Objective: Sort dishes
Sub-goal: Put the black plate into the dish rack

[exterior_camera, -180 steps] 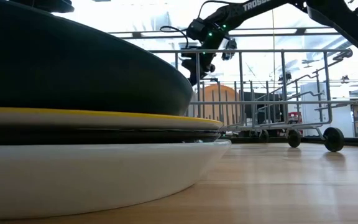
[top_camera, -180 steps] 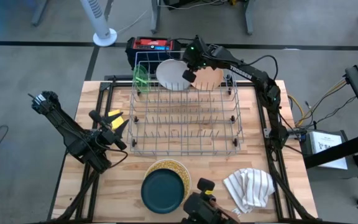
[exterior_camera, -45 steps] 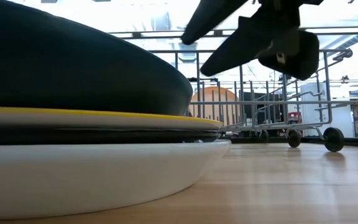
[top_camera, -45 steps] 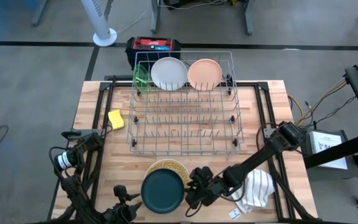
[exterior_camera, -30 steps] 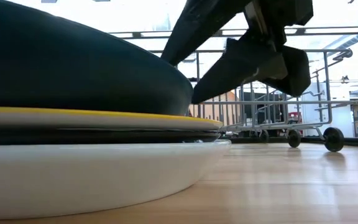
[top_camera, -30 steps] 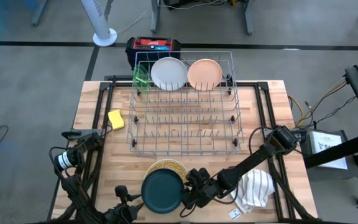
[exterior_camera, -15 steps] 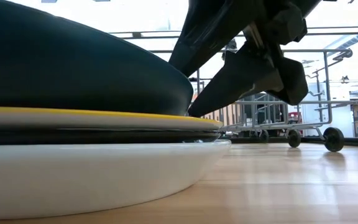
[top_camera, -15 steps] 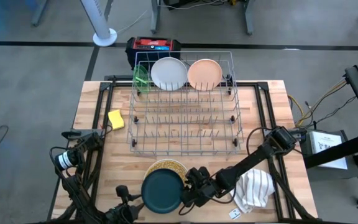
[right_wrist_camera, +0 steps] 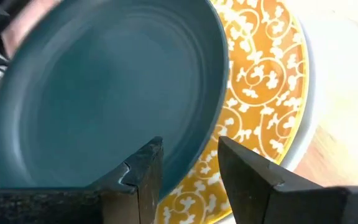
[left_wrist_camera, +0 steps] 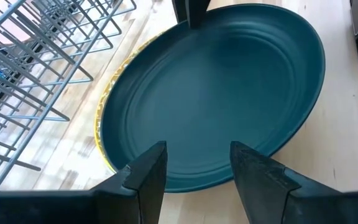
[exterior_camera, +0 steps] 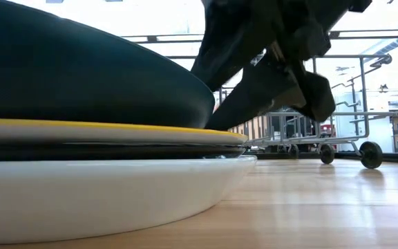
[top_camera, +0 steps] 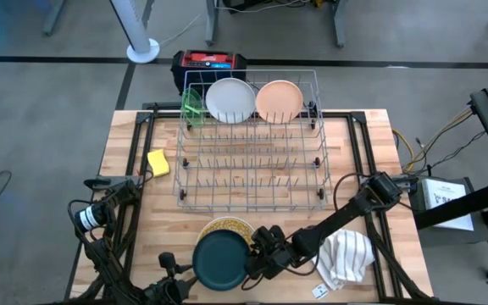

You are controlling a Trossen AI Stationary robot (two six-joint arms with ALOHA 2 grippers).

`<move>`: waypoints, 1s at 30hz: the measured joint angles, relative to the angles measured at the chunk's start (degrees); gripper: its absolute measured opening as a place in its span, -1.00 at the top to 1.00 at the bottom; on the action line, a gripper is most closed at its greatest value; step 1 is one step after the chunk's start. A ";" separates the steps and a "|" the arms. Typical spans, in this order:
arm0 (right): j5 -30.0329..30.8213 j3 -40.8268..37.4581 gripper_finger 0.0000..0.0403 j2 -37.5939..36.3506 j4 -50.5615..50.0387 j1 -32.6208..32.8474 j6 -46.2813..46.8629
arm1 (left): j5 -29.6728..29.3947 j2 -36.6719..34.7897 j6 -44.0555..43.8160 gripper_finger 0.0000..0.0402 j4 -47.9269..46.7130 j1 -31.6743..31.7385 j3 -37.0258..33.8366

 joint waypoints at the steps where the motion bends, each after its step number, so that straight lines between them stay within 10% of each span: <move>1: -0.01 0.00 0.29 0.25 0.02 -0.02 0.01 | 0.00 -0.02 0.00 0.17 0.04 0.00 -0.02; 30: 2.64 1.92 0.99 -0.89 1.71 -0.69 -4.20 | -1.08 -0.04 1.98 0.17 -1.07 -1.08 2.67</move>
